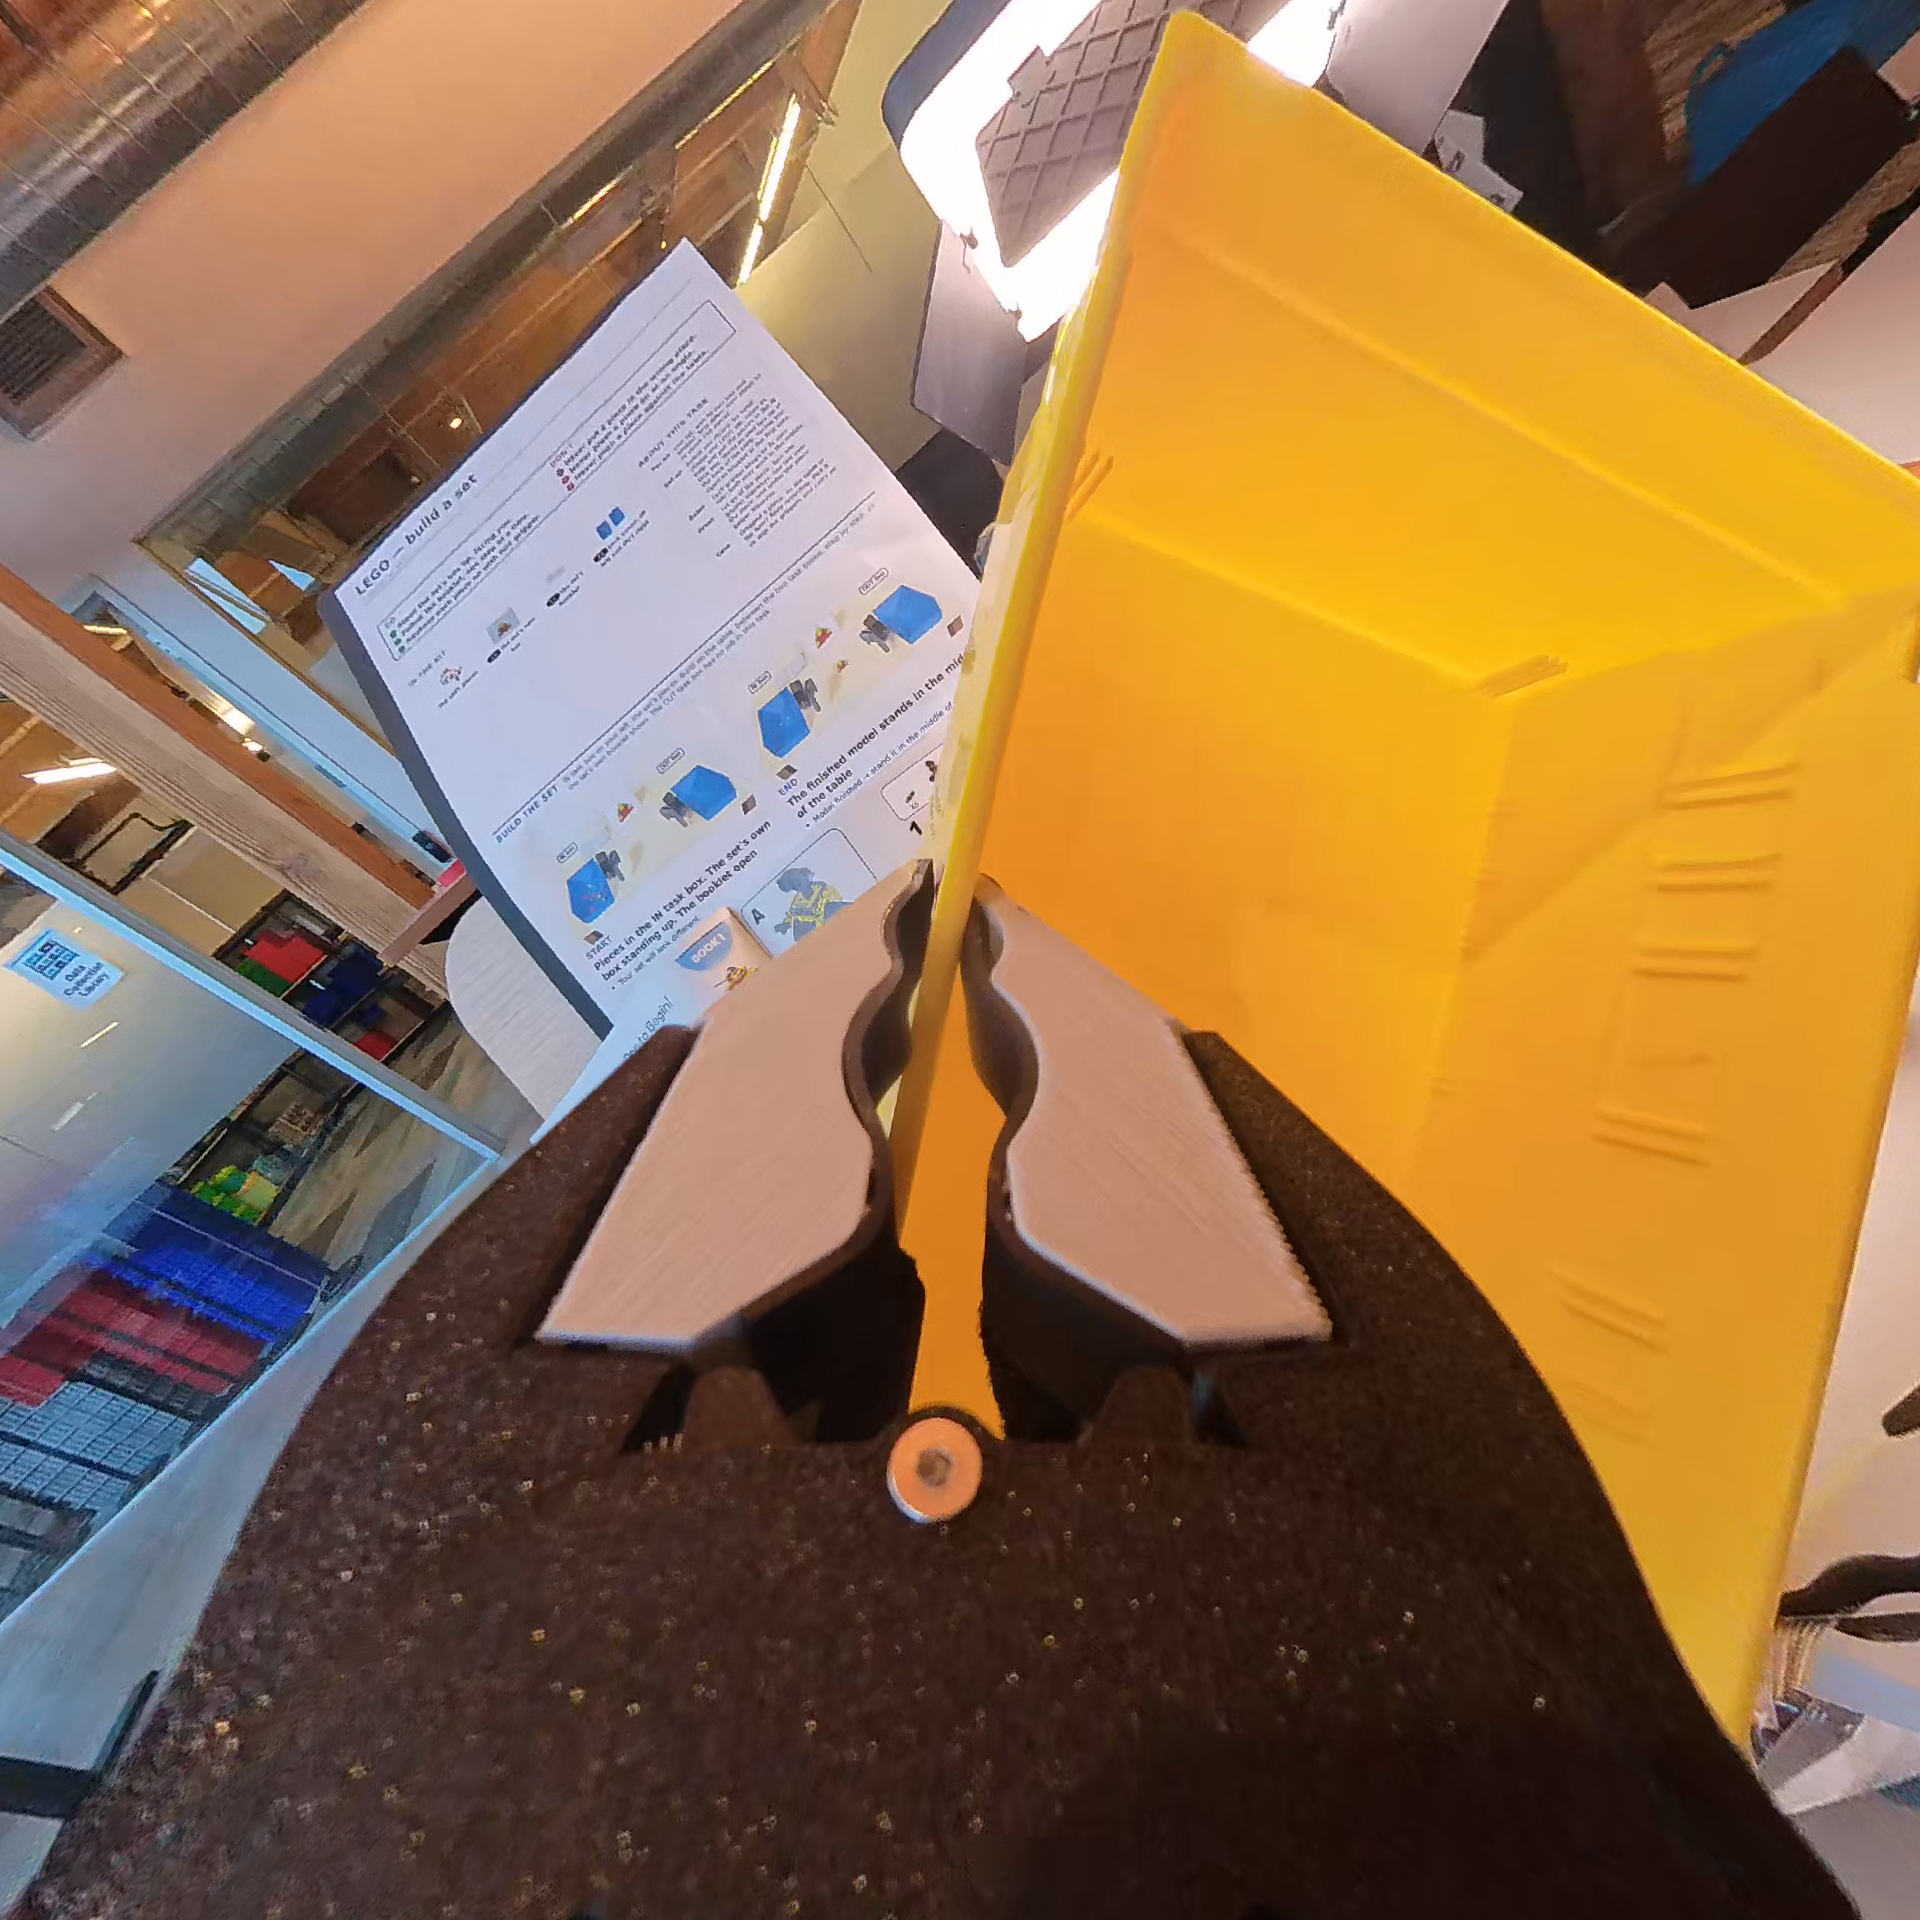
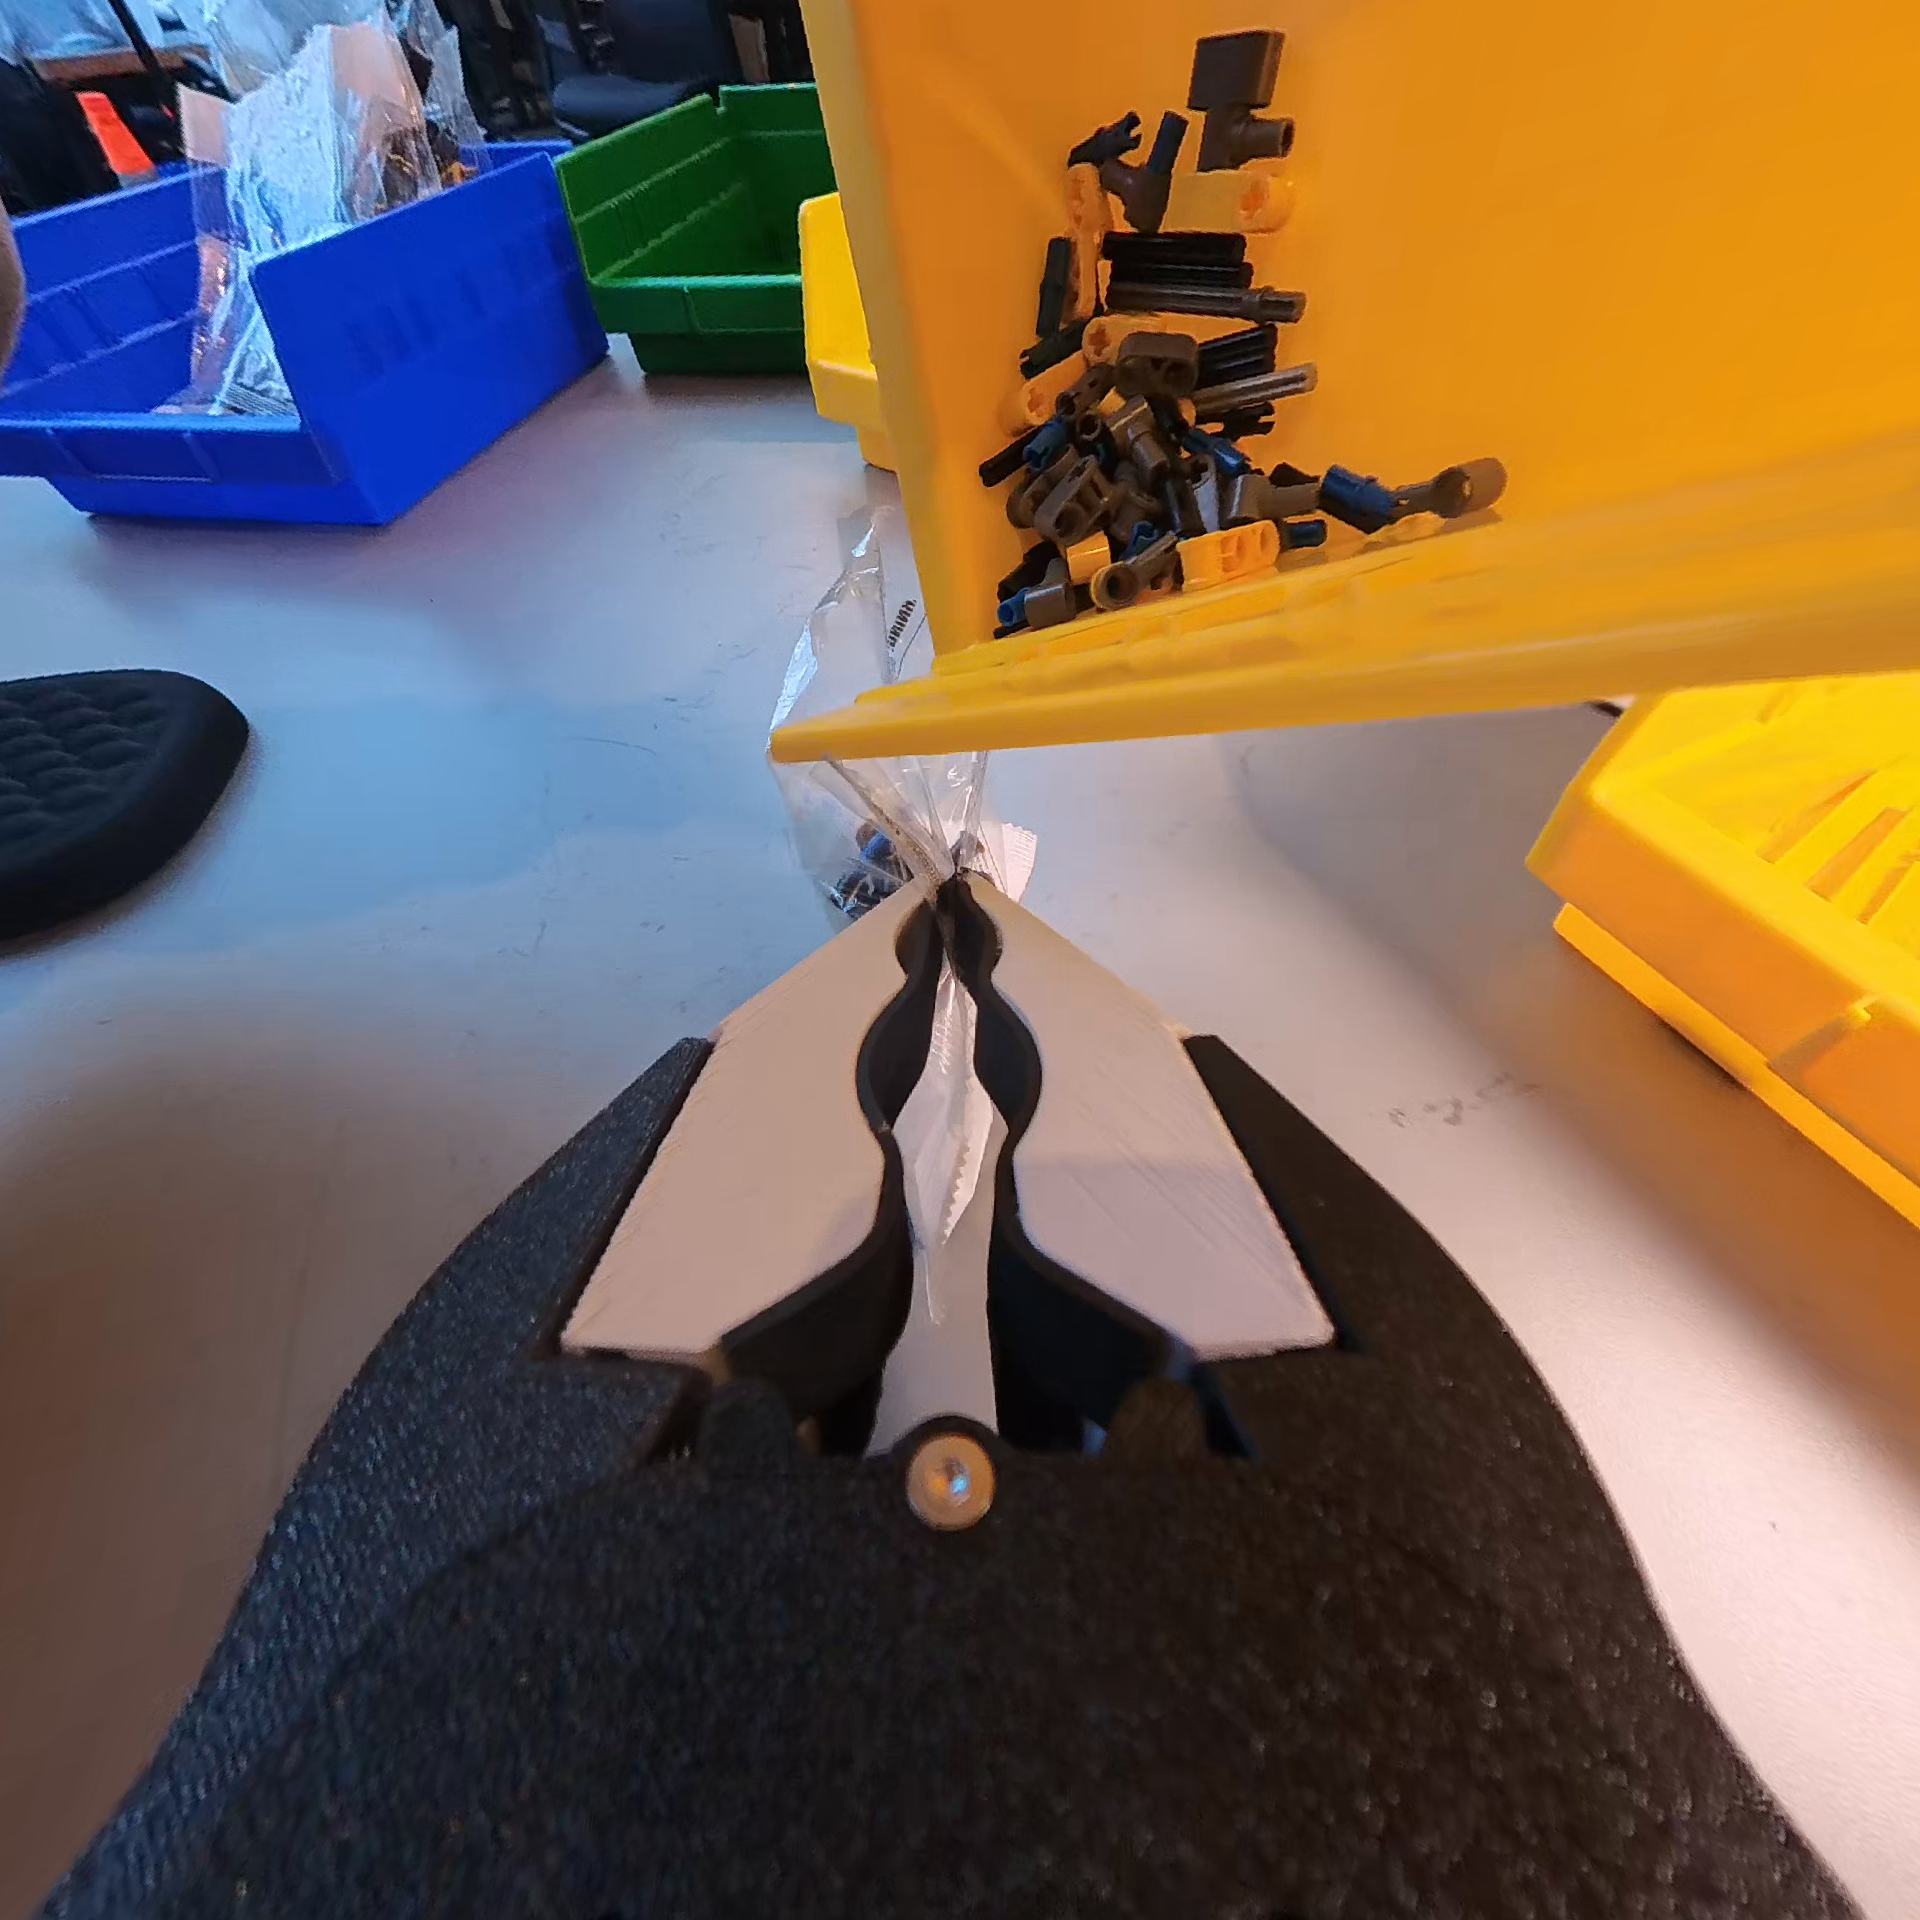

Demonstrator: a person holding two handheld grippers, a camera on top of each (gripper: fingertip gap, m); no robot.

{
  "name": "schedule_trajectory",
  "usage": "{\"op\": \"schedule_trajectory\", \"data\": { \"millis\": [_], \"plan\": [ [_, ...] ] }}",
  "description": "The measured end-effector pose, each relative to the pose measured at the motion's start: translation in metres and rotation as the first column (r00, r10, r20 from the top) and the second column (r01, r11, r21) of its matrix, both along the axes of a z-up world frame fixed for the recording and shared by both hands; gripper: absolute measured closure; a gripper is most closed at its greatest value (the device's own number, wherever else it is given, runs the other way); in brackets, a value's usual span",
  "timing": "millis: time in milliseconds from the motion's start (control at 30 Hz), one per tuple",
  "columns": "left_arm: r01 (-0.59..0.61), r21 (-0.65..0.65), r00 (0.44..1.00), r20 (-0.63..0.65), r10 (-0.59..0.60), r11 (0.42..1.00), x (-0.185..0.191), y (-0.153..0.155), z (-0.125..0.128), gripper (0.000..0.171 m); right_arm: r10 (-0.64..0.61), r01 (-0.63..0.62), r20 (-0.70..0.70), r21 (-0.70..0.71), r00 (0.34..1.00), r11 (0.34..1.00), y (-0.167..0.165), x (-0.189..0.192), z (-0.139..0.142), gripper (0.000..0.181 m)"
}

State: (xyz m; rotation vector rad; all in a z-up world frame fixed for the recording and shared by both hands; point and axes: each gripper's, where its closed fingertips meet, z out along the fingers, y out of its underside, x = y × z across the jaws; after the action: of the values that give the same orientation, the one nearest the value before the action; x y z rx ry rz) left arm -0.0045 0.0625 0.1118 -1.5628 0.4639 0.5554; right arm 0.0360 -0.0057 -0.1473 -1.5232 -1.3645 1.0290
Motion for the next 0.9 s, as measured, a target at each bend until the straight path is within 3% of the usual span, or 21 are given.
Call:
{"op": "schedule_trajectory", "data": {
  "millis": [467, 733, 900],
  "plan": [
    [-0.043, 0.069, 0.997, 0.066, 0.039, 0.997, -0.028, -0.004, 0.001, 0.171, -0.026, 0.017, -0.031, -0.241, 0.999, 0.97, 0.006, 0.007, 0.0, 0.181],
    [-0.099, 0.08, 0.995, -0.018, 0.101, 0.992, -0.035, 0.004, -0.01, 0.171, -0.003, -0.006, -0.044, -0.212, 0.999, 0.977, 0.003, 0.006, 0.003, 0.181],
    [-0.088, 0.087, 0.996, 0.029, 0.086, 0.992, -0.032, 0.006, -0.012, 0.171, 0.026, -0.032, -0.04, -0.159, 0.999, 0.987, -0.003, 0.004, 0.003, 0.181]
  ]
}}
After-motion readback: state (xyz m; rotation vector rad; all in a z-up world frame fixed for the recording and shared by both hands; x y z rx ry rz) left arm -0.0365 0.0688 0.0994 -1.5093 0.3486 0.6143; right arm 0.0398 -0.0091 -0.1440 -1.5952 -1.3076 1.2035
